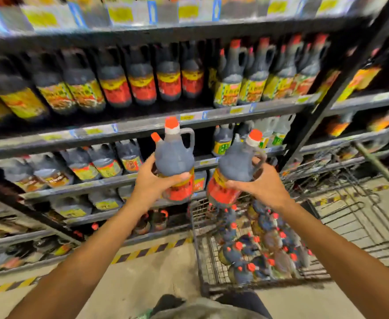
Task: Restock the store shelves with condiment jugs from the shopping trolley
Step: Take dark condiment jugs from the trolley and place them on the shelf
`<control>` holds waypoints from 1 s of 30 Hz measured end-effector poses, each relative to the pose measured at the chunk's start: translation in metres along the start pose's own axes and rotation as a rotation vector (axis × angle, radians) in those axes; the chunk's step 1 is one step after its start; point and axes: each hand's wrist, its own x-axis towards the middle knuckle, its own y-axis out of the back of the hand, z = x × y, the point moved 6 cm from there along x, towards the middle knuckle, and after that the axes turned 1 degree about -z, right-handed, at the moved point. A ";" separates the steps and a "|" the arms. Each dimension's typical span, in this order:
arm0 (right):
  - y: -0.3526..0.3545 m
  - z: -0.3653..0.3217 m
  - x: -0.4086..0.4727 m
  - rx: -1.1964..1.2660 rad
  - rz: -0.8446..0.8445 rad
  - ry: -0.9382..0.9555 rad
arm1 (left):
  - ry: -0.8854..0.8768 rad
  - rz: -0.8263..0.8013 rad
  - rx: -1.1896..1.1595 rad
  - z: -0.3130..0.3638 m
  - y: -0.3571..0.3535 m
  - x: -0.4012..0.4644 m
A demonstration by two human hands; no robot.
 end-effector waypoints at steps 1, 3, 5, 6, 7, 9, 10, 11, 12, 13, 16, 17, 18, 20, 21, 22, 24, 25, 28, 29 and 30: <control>0.004 -0.010 0.001 0.014 0.001 0.008 | -0.016 0.002 0.000 0.012 0.000 0.002; 0.014 -0.025 0.005 0.013 -0.006 0.054 | -0.063 0.017 0.024 0.034 -0.001 0.007; 0.023 -0.039 0.012 0.013 -0.045 0.098 | -0.092 0.036 0.038 0.052 -0.002 0.012; 0.027 -0.044 0.017 0.021 -0.058 0.117 | -0.104 0.052 0.036 0.060 -0.002 0.014; 0.032 -0.050 0.022 0.028 -0.064 0.138 | -0.118 0.072 0.039 0.068 -0.002 0.015; 0.039 -0.058 0.035 0.034 -0.097 0.173 | -0.124 0.107 0.045 0.082 -0.001 0.018; 0.041 -0.060 0.041 0.042 -0.114 0.180 | -0.118 0.122 0.038 0.086 0.001 0.019; 0.043 -0.065 0.047 0.051 -0.119 0.192 | -0.118 0.144 0.038 0.090 0.003 0.021; 0.046 -0.070 0.055 0.050 -0.118 0.215 | -0.124 0.171 0.049 0.096 0.006 0.023; 0.047 -0.074 0.062 0.048 -0.118 0.237 | -0.129 0.190 0.060 0.101 0.007 0.025; 0.046 -0.077 0.084 0.070 -0.154 0.273 | -0.141 0.237 0.080 0.112 0.011 0.029; 0.043 -0.078 0.090 0.067 -0.174 0.281 | -0.145 0.248 0.094 0.115 0.013 0.030; 0.040 -0.078 0.095 0.051 -0.190 0.290 | -0.148 0.256 0.104 0.116 0.014 0.030; 0.033 -0.075 0.108 0.031 -0.206 0.289 | -0.145 0.267 0.122 0.113 0.020 0.033; 0.028 -0.074 0.114 0.025 -0.205 0.285 | -0.142 0.274 0.129 0.112 0.023 0.034; 0.024 -0.075 0.119 0.007 -0.189 0.283 | -0.143 0.280 0.133 0.110 0.027 0.037; 0.015 -0.079 0.128 -0.023 -0.139 0.299 | -0.158 0.274 0.149 0.108 0.034 0.045; 0.011 -0.082 0.133 -0.027 -0.114 0.309 | -0.164 0.263 0.162 0.108 0.039 0.051; -0.001 -0.100 0.148 -0.054 -0.048 0.380 | -0.179 0.244 0.172 0.106 0.055 0.069; -0.005 -0.106 0.154 -0.094 -0.029 0.413 | -0.187 0.242 0.171 0.106 0.060 0.076; -0.009 -0.112 0.161 -0.132 -0.017 0.439 | -0.196 0.238 0.173 0.104 0.066 0.083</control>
